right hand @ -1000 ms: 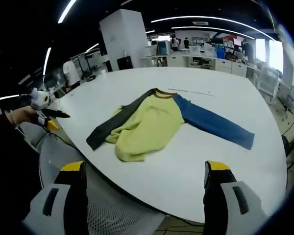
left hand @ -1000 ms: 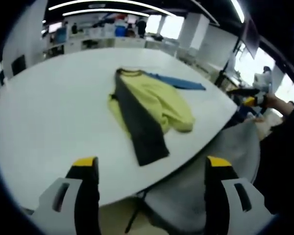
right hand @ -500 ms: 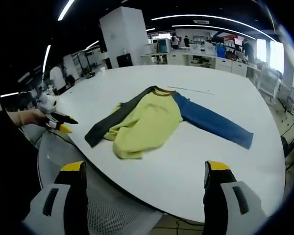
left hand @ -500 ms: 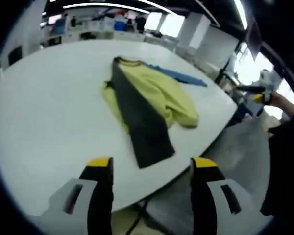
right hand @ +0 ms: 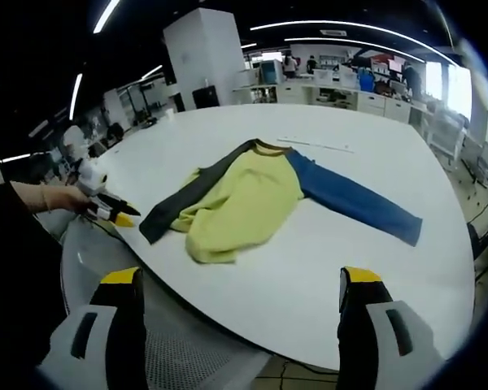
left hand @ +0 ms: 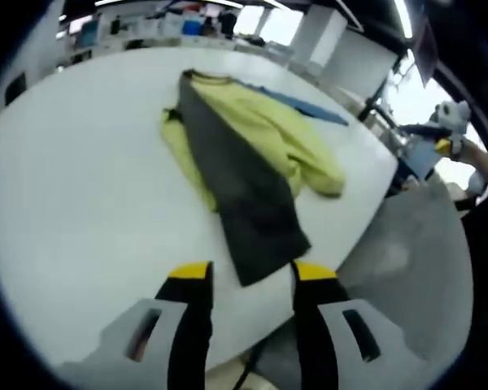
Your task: Fold the garment on the visible template until the final outline fits inside the template.
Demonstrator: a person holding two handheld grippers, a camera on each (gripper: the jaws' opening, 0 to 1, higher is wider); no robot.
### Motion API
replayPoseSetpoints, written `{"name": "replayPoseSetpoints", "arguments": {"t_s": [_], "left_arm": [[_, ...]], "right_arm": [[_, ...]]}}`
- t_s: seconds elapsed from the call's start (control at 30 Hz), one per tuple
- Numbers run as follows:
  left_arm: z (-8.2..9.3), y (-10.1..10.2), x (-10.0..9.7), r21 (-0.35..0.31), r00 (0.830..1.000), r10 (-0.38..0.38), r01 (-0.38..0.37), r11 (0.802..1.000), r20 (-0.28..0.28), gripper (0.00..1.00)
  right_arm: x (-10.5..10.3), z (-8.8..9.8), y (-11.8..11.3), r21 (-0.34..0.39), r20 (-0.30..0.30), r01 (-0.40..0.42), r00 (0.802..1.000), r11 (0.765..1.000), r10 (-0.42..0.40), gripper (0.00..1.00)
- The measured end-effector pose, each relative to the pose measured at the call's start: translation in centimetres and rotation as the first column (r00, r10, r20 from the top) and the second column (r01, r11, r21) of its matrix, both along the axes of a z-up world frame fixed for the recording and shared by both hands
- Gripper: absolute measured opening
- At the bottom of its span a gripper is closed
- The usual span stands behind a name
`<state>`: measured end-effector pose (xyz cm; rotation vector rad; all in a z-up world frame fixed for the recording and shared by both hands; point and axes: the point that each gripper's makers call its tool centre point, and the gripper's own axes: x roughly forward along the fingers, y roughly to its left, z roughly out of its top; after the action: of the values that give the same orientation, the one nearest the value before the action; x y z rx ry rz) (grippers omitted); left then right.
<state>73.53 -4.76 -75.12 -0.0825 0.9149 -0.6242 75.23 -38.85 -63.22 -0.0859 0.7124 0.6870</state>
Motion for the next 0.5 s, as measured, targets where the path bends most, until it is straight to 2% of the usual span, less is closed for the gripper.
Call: {"name": "replayPoseSetpoints", "arguments": {"t_s": [0.5], "left_arm": [[-1.3, -0.3, -0.3, -0.004, 0.999, -0.025, 0.025, 1.0, -0.035, 0.16]], "right_arm": [[0.6, -0.6, 0.1, -0.006, -0.014, -0.003, 1.0, 1.0, 0.003, 1.0]]}}
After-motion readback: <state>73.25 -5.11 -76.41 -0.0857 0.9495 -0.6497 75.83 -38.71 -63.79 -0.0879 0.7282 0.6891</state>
